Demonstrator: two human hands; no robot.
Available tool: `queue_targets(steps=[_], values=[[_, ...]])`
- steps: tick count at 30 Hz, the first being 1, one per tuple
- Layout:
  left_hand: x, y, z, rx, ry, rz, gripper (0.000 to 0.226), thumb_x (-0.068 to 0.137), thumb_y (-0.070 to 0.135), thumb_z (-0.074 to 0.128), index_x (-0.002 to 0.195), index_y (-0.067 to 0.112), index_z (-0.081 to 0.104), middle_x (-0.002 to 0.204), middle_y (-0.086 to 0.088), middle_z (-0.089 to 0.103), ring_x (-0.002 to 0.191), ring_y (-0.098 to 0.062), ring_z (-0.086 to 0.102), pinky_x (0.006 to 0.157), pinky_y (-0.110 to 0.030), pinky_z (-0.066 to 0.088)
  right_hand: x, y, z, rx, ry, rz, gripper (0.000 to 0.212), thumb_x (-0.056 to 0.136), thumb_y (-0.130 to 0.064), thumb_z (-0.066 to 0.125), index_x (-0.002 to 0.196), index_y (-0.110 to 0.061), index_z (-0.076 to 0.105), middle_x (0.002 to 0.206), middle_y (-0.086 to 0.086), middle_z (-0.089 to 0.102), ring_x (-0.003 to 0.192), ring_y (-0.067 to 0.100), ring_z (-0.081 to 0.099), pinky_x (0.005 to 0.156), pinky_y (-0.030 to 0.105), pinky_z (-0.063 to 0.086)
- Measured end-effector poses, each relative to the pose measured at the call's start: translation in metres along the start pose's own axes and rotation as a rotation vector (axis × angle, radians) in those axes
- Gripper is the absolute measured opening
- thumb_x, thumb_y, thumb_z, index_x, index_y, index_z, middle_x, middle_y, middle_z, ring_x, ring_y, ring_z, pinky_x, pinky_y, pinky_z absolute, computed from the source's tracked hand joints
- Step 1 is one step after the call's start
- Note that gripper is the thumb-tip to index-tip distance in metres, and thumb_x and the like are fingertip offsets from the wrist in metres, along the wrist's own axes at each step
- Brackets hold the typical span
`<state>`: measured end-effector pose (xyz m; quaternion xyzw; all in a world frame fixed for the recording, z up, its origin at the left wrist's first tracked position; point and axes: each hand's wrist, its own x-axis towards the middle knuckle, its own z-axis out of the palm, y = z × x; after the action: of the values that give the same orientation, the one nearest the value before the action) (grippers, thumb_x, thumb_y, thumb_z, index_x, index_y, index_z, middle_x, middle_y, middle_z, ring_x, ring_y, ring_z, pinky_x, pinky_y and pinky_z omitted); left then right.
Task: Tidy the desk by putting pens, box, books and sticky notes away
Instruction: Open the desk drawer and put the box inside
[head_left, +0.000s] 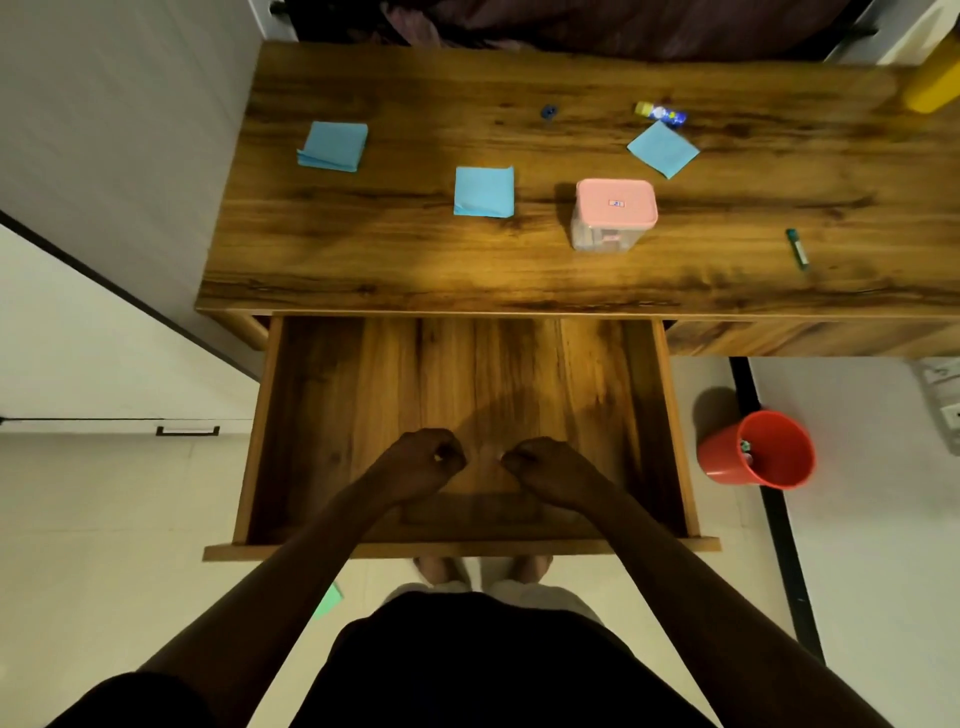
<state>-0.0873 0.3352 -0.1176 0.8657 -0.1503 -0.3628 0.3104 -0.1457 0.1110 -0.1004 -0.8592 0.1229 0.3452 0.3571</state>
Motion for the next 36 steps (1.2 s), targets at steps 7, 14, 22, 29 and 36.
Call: queue_targets(steps=[7,14,22,29,36], values=[[0.025,0.051,-0.027,-0.118,0.206,0.065,0.022,0.099,0.038,0.059,0.115,0.027,0.068,0.113,0.015,0.068,0.098,0.001,0.062,0.082,-0.026,0.053,0.0,-0.019,-0.055,0.268,0.45,-0.057,0.037,0.099,-0.056,0.051,0.116,-0.03,0.07,0.117,-0.011,0.07,0.109,0.009,0.064,0.085,0.028,0.042],[0.064,0.114,-0.054,-0.135,0.343,0.133,0.049,0.083,0.066,0.051,0.113,0.032,0.069,0.109,0.015,0.071,0.099,-0.006,0.067,0.092,-0.035,0.054,0.002,-0.027,-0.124,0.483,0.711,-0.099,0.027,0.1,-0.04,0.059,0.116,-0.022,0.072,0.11,-0.002,0.072,0.106,0.015,0.062,0.091,0.024,0.04],[0.122,0.19,-0.067,-0.228,0.453,0.173,0.053,0.099,0.042,0.058,0.148,0.026,0.047,0.147,0.005,0.053,0.117,-0.014,0.061,0.092,-0.025,0.046,0.032,-0.019,-0.183,0.638,0.833,-0.054,0.042,0.098,-0.043,0.059,0.135,-0.022,0.057,0.13,0.005,0.067,0.119,0.026,0.062,0.103,0.041,0.049],[0.169,0.236,-0.075,-0.386,0.449,-0.03,0.067,0.102,0.044,0.052,0.16,0.023,0.025,0.166,-0.002,0.026,0.15,-0.023,0.031,0.117,-0.033,0.029,0.066,-0.016,-0.223,0.645,0.833,0.032,0.068,0.096,-0.052,0.056,0.154,-0.023,0.037,0.155,0.009,0.047,0.138,0.032,0.049,0.112,0.048,0.044],[0.187,0.257,-0.076,-0.528,0.383,-0.056,0.061,0.102,0.037,0.054,0.157,0.023,0.032,0.163,-0.004,0.034,0.146,-0.028,0.037,0.108,-0.033,0.035,0.092,-0.019,-0.245,0.755,0.679,-0.018,0.069,0.096,-0.043,0.065,0.154,-0.019,0.037,0.151,0.008,0.052,0.136,0.031,0.052,0.11,0.044,0.045]])
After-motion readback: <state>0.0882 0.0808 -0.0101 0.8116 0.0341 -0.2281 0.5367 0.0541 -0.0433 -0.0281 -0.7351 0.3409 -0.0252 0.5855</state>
